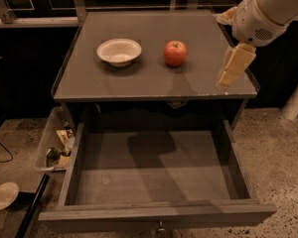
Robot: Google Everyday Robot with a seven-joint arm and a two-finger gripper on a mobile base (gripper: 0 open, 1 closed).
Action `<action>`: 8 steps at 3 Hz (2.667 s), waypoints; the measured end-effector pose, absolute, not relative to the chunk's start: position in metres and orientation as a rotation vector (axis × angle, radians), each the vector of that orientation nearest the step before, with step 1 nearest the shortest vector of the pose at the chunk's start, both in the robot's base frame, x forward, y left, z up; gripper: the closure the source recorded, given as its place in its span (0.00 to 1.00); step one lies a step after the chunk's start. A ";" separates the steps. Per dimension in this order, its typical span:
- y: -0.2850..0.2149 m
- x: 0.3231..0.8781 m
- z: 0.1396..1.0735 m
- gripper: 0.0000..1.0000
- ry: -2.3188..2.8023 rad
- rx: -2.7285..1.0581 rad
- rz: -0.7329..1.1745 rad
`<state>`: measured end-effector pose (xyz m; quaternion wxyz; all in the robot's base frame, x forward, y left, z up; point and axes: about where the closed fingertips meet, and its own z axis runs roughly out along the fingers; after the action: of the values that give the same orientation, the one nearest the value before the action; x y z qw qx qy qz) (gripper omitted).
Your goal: Place apple into middle drawer
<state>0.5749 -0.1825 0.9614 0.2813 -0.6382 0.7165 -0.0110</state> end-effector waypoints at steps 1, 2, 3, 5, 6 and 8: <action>-0.183 0.575 0.961 0.00 1.920 -1.710 -0.029; -0.172 0.588 0.953 0.00 1.877 -1.654 0.011; -0.150 0.622 0.943 0.00 1.807 -1.593 0.082; -0.121 0.672 0.917 0.00 1.748 -1.514 0.318; -0.115 0.689 0.900 0.00 1.761 -1.484 0.397; -0.107 0.718 0.881 0.00 1.728 -1.433 0.377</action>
Offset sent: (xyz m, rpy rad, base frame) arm 0.0372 0.0272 -0.0217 0.2046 -0.0885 -0.0064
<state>0.7178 -0.1073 0.8809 0.4191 -0.5715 0.6893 0.1503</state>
